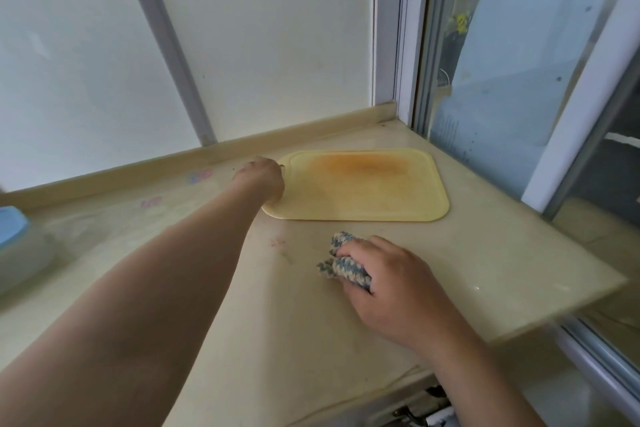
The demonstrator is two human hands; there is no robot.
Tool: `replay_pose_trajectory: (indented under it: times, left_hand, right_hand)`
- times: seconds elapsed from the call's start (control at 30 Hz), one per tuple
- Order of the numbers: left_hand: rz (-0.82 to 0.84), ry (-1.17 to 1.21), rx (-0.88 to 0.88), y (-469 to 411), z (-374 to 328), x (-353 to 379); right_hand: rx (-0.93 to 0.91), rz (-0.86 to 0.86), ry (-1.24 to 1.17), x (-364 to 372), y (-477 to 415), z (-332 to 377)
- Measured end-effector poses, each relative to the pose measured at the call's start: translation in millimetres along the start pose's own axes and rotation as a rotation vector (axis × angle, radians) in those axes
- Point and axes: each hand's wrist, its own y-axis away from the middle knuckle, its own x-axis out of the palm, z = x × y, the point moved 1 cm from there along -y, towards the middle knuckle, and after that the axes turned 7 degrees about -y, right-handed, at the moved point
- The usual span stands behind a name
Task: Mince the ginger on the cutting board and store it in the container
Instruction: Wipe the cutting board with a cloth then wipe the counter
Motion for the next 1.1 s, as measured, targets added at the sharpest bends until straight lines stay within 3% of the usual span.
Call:
replay_pose_trajectory:
  times: [0.17,0.4,0.5,0.67,0.77,0.9,1.1]
  left_hand:
    - [0.010,-0.035,0.005,5,5,-3]
    - [-0.020,0.115,-0.086,33,43,-7]
    - [-0.052,0.299,-0.099,66,70,-5]
    - [-0.149,0.799,-0.105,174,156,11]
    - [-0.138,1.165,-0.255,244,214,35]
    - [-0.113,1.864,-0.522,312,273,62]
    - [-0.242,2.302,-0.560,412,327,87]
  right_hand:
    - [0.011,-0.003,-0.011,0,0,0]
    - [0.010,-0.015,-0.009,1,-2,-6]
    - [0.024,-0.012,0.037,0,-1,-6]
    - [0.097,0.016,0.183,6,3,11]
    - [0.140,0.056,0.265,24,5,41]
    - [0.019,0.125,0.244,78,10,108]
    - [-0.117,0.158,0.220,148,9,179]
